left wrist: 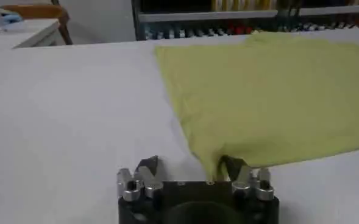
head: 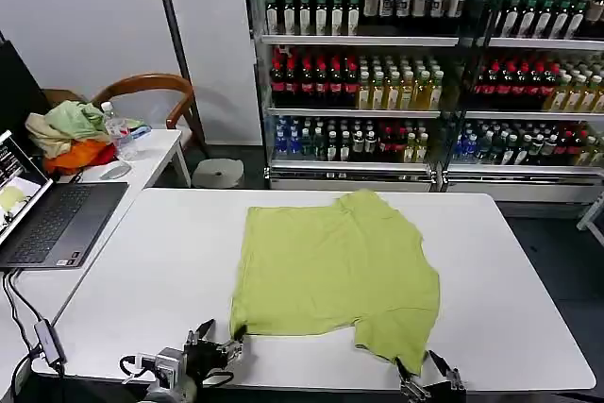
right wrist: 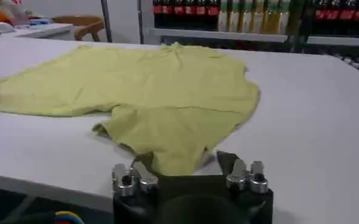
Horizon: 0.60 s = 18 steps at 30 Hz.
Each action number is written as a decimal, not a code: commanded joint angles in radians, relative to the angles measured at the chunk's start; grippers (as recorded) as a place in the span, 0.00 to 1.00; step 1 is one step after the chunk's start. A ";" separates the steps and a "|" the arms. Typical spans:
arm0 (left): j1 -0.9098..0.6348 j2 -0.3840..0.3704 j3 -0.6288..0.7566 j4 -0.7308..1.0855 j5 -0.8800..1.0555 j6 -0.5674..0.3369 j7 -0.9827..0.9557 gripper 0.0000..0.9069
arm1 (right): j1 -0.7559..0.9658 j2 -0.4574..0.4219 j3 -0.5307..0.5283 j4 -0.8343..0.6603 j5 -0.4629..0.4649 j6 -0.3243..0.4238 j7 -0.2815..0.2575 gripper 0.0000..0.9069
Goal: Fold and organize the clothes.
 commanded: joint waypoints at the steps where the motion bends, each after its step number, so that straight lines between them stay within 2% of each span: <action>1: 0.000 -0.002 0.007 0.008 -0.005 0.009 0.008 0.04 | 0.011 0.001 -0.013 -0.007 0.010 -0.011 -0.002 0.00; 8: 0.000 -0.003 0.012 0.006 0.011 0.005 0.021 0.04 | 0.020 -0.004 -0.012 0.000 0.009 -0.003 -0.009 0.00; 18: 0.034 0.015 -0.006 -0.038 0.065 -0.035 0.090 0.04 | -0.034 -0.022 0.035 0.102 -0.063 0.051 -0.048 0.00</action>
